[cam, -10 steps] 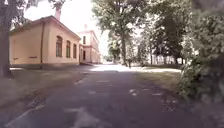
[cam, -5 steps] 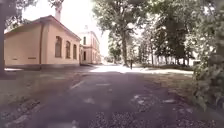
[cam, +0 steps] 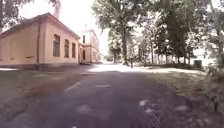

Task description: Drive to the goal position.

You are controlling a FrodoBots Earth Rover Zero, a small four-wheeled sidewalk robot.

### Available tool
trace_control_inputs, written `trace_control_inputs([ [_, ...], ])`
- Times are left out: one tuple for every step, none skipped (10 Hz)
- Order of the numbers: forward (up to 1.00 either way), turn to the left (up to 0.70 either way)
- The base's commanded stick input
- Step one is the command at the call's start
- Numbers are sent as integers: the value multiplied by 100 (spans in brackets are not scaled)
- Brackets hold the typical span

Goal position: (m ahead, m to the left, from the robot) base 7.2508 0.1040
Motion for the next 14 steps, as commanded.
trace_control_inputs([
  [70, 0],
  [70, 0],
  [70, 0],
  [70, 0],
  [70, 0],
  [70, 0],
  [70, 0],
  [70, 0],
  [70, 0],
  [70, 0],
  [70, 0],
  [70, 0],
  [70, 0],
  [70, 0],
])
